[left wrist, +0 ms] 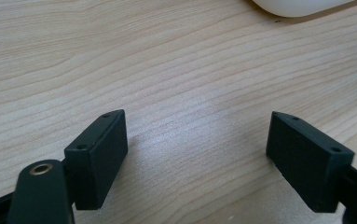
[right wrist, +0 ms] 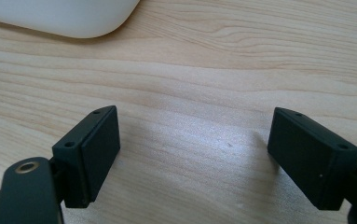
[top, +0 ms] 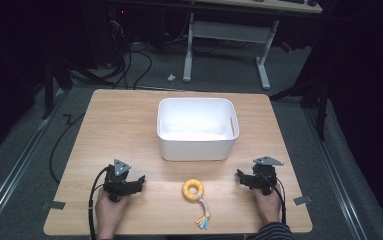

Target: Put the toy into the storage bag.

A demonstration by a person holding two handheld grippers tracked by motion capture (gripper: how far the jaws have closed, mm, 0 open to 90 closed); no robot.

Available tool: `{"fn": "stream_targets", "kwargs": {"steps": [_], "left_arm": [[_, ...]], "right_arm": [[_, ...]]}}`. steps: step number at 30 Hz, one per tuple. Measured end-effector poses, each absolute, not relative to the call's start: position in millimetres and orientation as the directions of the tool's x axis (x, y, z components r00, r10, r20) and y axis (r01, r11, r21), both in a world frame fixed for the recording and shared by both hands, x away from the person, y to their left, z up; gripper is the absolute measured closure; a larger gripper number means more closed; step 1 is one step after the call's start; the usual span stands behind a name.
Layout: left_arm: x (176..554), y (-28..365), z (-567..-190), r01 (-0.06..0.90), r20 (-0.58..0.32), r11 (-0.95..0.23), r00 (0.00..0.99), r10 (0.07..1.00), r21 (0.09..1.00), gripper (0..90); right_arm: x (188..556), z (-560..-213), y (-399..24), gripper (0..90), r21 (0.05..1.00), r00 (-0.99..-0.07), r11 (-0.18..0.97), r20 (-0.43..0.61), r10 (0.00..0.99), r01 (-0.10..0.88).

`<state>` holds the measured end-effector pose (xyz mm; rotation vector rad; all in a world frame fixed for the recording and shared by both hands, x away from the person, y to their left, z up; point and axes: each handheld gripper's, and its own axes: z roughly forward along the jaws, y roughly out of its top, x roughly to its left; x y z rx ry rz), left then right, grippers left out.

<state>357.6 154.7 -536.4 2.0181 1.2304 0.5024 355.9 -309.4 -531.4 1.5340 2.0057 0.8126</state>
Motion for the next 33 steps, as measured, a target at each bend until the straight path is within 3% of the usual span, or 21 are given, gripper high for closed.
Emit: {"fn": "stream_targets", "kwargs": {"steps": [17,22,26,33], "left_arm": [[357,154,-536,0.603,-0.022,-0.304,0.472,0.881,0.738,21.1],[357,154,-537,0.603,-0.028,-0.3,0.473,0.881,0.739,20.9],[357,154,-536,0.603,-0.023,-0.305,0.474,0.88,0.738,20.9],[358,153,-536,0.603,-0.017,-0.308,0.472,0.882,0.736,21.1]], "right_arm": [[356,-531,-311,16.0,0.707,-0.266,0.2,-0.018,0.964,0.679],[350,-531,-317,15.7,0.705,-0.334,0.248,-0.017,0.943,0.665],[349,-531,-316,15.8,0.705,-0.324,0.241,-0.016,0.946,0.667],[349,-530,-321,27.0,0.716,-0.304,0.212,0.0,0.953,0.665]]}}
